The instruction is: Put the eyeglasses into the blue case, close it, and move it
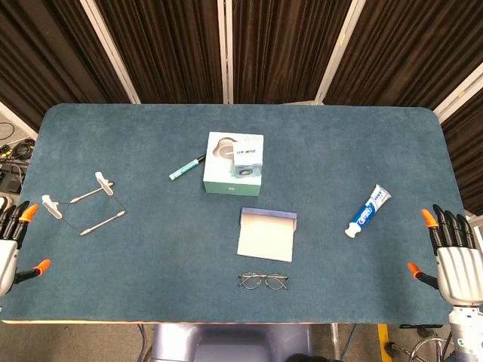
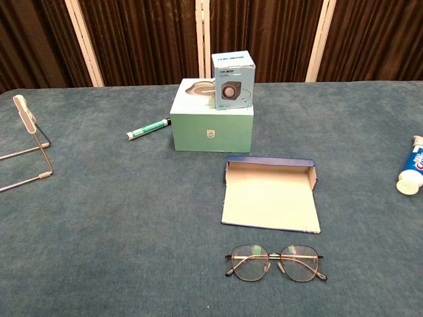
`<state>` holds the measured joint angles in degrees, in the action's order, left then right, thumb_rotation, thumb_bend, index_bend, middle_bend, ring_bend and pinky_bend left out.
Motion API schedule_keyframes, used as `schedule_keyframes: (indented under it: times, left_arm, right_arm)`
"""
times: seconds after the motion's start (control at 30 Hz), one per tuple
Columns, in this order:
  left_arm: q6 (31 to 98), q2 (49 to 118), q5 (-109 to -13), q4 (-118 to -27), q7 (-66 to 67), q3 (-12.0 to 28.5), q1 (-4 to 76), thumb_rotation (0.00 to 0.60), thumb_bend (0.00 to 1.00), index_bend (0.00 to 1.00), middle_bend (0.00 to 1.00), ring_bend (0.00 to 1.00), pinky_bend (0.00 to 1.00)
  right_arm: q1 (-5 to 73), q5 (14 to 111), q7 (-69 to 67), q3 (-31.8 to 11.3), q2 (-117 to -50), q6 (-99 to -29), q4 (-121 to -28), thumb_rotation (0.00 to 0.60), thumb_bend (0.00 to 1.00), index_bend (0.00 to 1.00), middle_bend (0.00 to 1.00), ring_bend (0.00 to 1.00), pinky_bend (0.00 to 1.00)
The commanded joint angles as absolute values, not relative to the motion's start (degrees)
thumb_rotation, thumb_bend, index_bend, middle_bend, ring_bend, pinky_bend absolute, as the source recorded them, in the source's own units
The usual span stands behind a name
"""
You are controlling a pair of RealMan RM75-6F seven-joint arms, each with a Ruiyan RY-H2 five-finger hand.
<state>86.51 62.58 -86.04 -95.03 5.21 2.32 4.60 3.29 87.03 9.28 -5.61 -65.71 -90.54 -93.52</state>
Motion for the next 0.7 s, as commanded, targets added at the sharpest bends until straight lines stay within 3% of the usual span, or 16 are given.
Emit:
schedule_keyframes:
  times: [0.03, 0.23, 0.47, 0.7]
  left_arm:
    - [86.2, 62.9, -85.8, -94.9, 6.0, 2.3, 4.7, 0.6, 0.0, 0.0, 0.0, 0.0, 0.0]
    - [86.1, 63.3, -85.2, -94.6, 6.8, 2.2, 4.5, 0.6, 0.0, 0.0, 0.0, 0.0, 0.0]
    - [86.2, 62.6, -84.0, -95.4, 6.0, 2.9, 4.4, 0.6, 0.0, 0.0, 0.0, 0.0, 0.0]
    - [85.1, 62.3, -82.0, -96.5, 7.6, 3.6, 4.8, 0.6, 0.0, 0.0, 0.0, 0.0, 0.0]
  right_arm:
    - [3.3, 86.9, 9.2, -5.5, -65.5, -90.2, -93.8, 0.6, 0.0, 0.0, 0.0, 0.0, 0.0]
    - [3.8, 87.6, 9.9, -5.0, -65.6, -89.2, -94.0, 0.6, 0.0, 0.0, 0.0, 0.0, 0.0]
    - [8.1, 90.6, 11.7, -3.1, -65.4, -81.4, -95.2, 0.6, 0.0, 0.03, 0.0, 0.0, 0.0]
    - [18.6, 91.4, 5.7, -1.6, -63.4, -62.2, -102.9, 0.6, 0.0, 0.34, 0.0, 0.0, 0.0]
